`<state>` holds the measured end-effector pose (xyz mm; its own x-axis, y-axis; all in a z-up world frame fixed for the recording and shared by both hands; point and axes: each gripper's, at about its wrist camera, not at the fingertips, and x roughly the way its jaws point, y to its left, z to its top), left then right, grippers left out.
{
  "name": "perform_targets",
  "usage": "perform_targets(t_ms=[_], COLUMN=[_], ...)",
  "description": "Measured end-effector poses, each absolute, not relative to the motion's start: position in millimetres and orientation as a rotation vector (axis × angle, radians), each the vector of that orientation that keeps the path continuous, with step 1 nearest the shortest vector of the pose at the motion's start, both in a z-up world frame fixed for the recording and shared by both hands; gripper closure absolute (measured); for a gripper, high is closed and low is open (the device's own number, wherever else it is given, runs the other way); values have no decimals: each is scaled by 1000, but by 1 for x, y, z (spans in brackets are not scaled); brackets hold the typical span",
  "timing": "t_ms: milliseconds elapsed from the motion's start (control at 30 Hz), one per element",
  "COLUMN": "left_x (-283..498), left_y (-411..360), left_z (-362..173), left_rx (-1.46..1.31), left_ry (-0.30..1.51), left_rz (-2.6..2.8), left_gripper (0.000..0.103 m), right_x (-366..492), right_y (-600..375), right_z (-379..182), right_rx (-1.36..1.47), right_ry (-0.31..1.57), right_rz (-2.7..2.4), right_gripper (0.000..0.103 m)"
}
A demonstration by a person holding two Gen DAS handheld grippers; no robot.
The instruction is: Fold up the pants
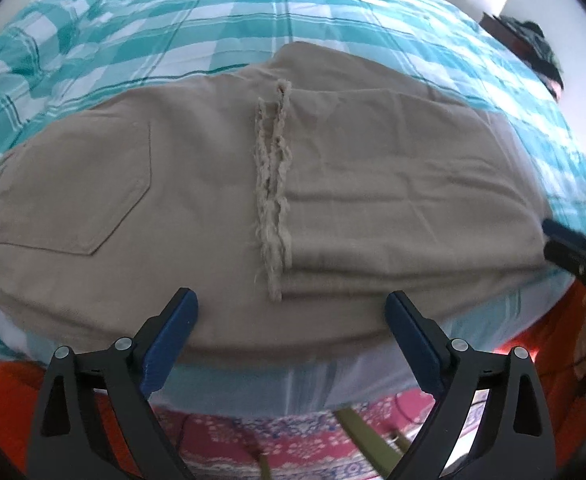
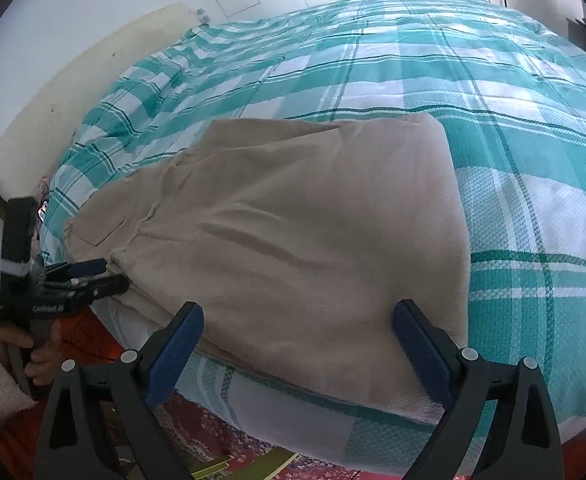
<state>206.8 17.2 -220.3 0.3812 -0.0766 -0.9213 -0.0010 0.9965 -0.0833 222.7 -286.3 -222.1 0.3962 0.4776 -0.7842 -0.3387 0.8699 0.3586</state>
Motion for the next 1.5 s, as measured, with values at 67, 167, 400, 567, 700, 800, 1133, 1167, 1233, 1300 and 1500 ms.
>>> perform_targets(t_ms=[67, 167, 400, 567, 700, 800, 1133, 1167, 1233, 1300, 1500], left_x=[199, 193, 173, 164, 149, 127, 117, 124, 135, 145, 146], left_y=[21, 36, 94, 162, 225, 276, 312, 305, 296, 291, 286], left_z=[-213, -197, -160, -148, -127, -115, -187, -196, -209, -221, -235], left_rx=[-101, -181, -324, -530, -678, -857, -1159, -1161, -1148, -1135, -1131], left_ry=[1183, 1162, 1071, 1022, 925, 825, 843, 860, 885, 896, 930], left_rz=[-64, -74, 21, 112, 206, 268, 317, 296, 284, 310, 394], left_gripper=[8, 8, 8, 8, 8, 8, 14, 16, 18, 18, 34], right_x=[223, 221, 218, 219, 220, 222, 226, 226, 226, 226, 225], right_y=[-286, -290, -308, -314, -313, -314, -315, -315, -313, -312, -312], right_z=[-222, -220, -202, -199, -198, -198, -204, -205, -206, -206, -206], right_rx=[150, 158, 282, 313, 314, 317, 333, 333, 327, 318, 305], right_ry=[1041, 1037, 970, 957, 961, 958, 980, 982, 990, 991, 990], right_rz=[522, 524, 555, 551, 558, 563, 565, 564, 564, 564, 565], right_gripper=[6, 6, 7, 7, 7, 7, 7, 7, 7, 7, 7])
